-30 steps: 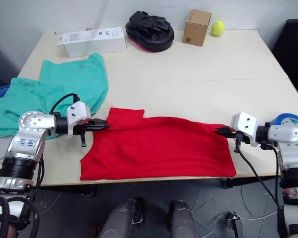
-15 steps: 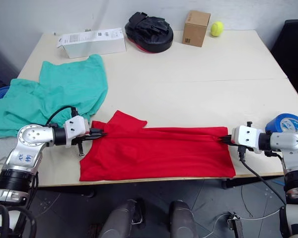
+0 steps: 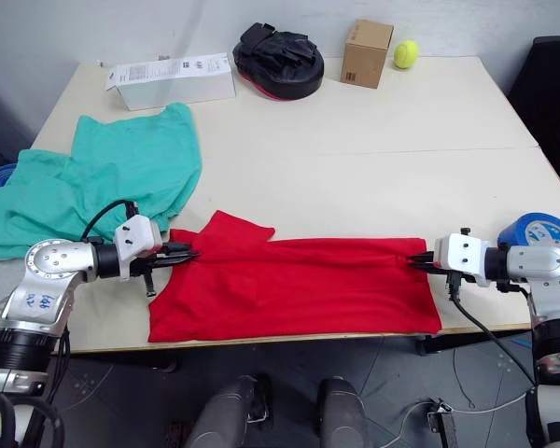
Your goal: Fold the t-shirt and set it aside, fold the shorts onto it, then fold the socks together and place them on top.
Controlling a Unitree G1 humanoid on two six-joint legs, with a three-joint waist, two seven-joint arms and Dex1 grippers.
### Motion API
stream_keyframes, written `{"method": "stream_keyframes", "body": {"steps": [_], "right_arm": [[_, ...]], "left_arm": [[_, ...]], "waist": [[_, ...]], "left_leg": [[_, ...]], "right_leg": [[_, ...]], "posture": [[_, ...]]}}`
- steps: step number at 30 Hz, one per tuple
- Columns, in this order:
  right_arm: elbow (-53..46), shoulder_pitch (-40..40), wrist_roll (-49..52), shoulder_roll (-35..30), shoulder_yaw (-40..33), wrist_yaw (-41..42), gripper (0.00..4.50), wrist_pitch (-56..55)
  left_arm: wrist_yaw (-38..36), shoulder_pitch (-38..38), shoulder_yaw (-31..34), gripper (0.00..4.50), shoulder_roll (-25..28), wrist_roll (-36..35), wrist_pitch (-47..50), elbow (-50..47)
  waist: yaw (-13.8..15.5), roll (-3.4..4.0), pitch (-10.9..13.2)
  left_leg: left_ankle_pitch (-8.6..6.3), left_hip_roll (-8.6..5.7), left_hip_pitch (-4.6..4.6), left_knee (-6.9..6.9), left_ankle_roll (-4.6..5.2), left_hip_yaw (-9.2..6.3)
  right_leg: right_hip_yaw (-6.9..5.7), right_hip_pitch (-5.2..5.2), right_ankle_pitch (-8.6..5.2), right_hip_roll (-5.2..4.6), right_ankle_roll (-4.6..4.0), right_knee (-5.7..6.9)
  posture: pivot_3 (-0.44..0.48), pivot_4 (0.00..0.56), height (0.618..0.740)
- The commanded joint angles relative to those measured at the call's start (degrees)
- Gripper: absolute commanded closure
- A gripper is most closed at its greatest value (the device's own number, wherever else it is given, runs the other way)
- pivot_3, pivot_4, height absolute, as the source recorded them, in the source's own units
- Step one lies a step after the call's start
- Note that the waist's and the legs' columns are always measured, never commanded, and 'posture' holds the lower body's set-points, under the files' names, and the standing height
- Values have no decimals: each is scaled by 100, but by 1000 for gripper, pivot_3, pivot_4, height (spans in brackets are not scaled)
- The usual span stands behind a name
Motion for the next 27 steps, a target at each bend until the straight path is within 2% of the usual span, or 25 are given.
{"method": "stream_keyframes", "body": {"steps": [1,6,9,10,11,14,17,21,27], "right_arm": [[-392,102,277,-226,-185,110,2806,298],[-1097,336,769,-416,-299,392,1152,1268],[-1643,368,1126,-550,-405,465,107,2020],[-1768,345,1196,-570,-424,445,0,2222],[-1861,339,1237,-581,-443,431,0,2368],[-2227,205,1519,-565,-481,395,0,3185],[-2754,89,1911,-533,-491,331,0,4090],[-3524,145,2392,-478,-577,204,0,4917],[-4270,284,2607,-265,-610,-127,0,5308]], "left_arm": [[-35,159,184,2871,125,-209,245,-412],[-59,327,319,1347,218,-370,568,-664],[-200,369,517,391,414,-759,1207,-908],[-209,322,580,79,471,-908,1495,-962],[-203,287,620,14,505,-1002,1693,-1001],[-256,-22,737,14,657,-1540,2813,-1043],[-49,-742,793,14,650,-2075,4253,-727],[505,-1747,588,14,352,-1991,5219,220],[476,-2794,-230,14,-28,-1518,5732,1658]], "waist": [[0,0,0],[10,0,0],[6,1,0],[6,1,0],[6,1,0],[6,1,0],[29,0,1],[103,0,0],[164,-4,2]], "left_leg": [[0,0,0,0,0,-1],[-2,0,1,1,1,-2],[-9,0,1,-2,-1,-6],[-9,0,1,-3,-1,-6],[-11,0,2,-3,-3,-7],[-14,0,6,-4,-5,-10],[-14,0,5,-4,-4,-10],[-14,-1,5,-1,-3,-13],[-14,-1,3,0,-2,1]], "right_leg": [[-1,0,0,0,0,0],[-2,3,0,-4,0,-2],[-6,1,-1,-7,-1,-1],[-8,1,-1,-9,-1,-1],[-12,1,-1,-10,-2,0],[-15,4,-1,-12,-2,0],[-15,3,-1,-11,-2,1],[-17,5,-1,-8,-2,3],[-12,3,-1,4,-2,-1]], "posture": [[0,150,740],[0,150,740],[0,150,740],[0,150,740],[0,150,740],[0,150,740],[0,150,740],[0,150,740],[0,150,740]]}}
